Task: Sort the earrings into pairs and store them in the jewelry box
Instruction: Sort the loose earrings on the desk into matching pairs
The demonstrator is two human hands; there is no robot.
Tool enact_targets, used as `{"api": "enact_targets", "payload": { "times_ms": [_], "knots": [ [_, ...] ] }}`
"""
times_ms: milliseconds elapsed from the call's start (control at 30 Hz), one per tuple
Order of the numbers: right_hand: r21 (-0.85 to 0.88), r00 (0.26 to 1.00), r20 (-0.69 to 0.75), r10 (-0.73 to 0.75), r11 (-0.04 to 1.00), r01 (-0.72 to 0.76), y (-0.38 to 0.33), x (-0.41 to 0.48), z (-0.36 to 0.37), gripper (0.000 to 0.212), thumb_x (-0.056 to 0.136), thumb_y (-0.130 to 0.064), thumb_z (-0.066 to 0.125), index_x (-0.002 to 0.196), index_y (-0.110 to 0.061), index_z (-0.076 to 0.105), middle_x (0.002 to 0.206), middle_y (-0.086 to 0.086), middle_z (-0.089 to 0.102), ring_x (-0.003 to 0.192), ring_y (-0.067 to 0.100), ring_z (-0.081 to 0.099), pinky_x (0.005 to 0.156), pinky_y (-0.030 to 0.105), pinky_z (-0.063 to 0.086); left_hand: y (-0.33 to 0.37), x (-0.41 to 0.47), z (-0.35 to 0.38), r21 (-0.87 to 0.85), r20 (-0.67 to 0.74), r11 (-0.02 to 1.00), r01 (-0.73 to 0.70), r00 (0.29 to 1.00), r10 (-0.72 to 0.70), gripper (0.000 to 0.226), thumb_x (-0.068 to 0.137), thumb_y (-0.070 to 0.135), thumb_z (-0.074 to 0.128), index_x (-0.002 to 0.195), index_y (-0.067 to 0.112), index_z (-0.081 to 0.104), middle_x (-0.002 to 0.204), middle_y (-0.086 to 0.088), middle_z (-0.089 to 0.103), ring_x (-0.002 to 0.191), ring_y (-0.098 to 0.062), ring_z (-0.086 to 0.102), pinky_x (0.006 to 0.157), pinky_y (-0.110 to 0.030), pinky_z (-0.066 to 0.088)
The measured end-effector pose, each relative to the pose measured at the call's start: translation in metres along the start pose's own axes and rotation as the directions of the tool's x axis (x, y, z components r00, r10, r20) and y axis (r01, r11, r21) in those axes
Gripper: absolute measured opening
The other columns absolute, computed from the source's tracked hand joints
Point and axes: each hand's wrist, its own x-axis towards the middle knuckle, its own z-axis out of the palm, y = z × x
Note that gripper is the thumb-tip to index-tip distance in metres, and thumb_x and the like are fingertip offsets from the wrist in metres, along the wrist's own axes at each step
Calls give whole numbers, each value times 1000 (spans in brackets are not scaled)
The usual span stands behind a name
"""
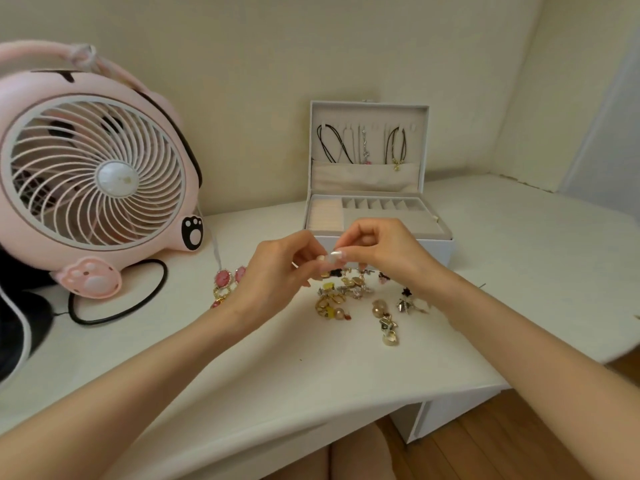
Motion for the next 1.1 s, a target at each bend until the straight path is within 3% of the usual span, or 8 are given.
{"api": "enact_targets", "payload": {
  "times_ms": [100, 233, 567, 667, 767, 867, 967, 1100],
  "knots": [
    [-111, 999, -47, -19, 994, 14, 5, 3, -15, 6, 79, -11, 72, 84, -12, 69, 79, -2, 72, 69, -1, 64, 58, 12, 48, 0, 2, -1, 35, -11, 999, -2, 1000, 3, 9, 82, 17, 69, 79, 17, 60, 72, 8, 67, 67, -3, 63, 63, -24, 55],
    [-229, 996, -81, 25, 972, -43, 17, -1, -37, 5, 80, -11, 71, 81, -15, 70, 79, -1, 71, 69, -1, 62, 60, 14, 49, 0, 2, 3, 48, -9, 999, 23, 1000, -22, 11, 80, 20, 70, 78, 17, 60, 74, 11, 65, 65, 3, 58, 61, -13, 48],
    [-295, 992, -113, 55, 952, -86, 40, -11, -50, 2, 81, -15, 70, 83, -15, 71, 77, -1, 72, 80, 13, 65, 75, 27, 52, 5, 4, 13, 112, 0, 994, 11, 1000, -11, 21, 74, 23, 75, 83, 11, 60, 76, 6, 62, 63, 0, 56, 60, -9, 44],
    [-305, 994, -97, 58, 948, -85, 41, -12, -47, 3, 82, -14, 70, 83, -13, 71, 78, 0, 72, 72, 1, 64, 67, 15, 47, 6, 3, 14, 100, 2, 995, 20, 1000, -20, 22, 73, 21, 76, 81, 10, 59, 72, 6, 61, 62, 4, 56, 58, -9, 44],
    [-323, 993, -101, 62, 942, -92, 41, -11, -46, 3, 82, -14, 69, 84, -12, 72, 77, 1, 72, 60, -10, 58, 58, 4, 42, 4, 2, 15, 77, 10, 996, 36, 999, -37, 23, 71, 16, 78, 79, 8, 57, 71, -1, 64, 62, -6, 62, 58, -14, 49],
    [-327, 988, -138, 65, 939, -107, 43, -12, -51, 3, 82, -12, 69, 82, -14, 71, 75, -2, 70, 57, -10, 57, 55, 2, 40, 3, 1, 15, 41, 18, 999, 36, 999, -37, 23, 68, 13, 79, 76, 10, 58, 72, -6, 66, 65, -14, 66, 59, -15, 49],
    [-334, 980, -184, 75, 933, -134, 45, -14, -60, 7, 83, -11, 68, 80, -17, 70, 73, -5, 68, 59, -9, 56, 53, 2, 39, 5, -2, 18, 2, 3, 1000, 15, 1000, -15, 17, 71, 10, 76, 77, 10, 60, 73, -3, 66, 65, -6, 64, 56, -6, 43],
    [-352, 968, -227, 110, 917, -187, 52, -21, -68, 5, 83, -13, 68, 81, -17, 70, 77, -4, 69, 66, -3, 57, 54, 5, 40, -1, -4, 24, -54, -89, 996, -66, 994, 61, 17, 76, 10, 72, 77, 20, 59, 77, 5, 63, 72, -2, 63, 60, -6, 45]
  ]
}}
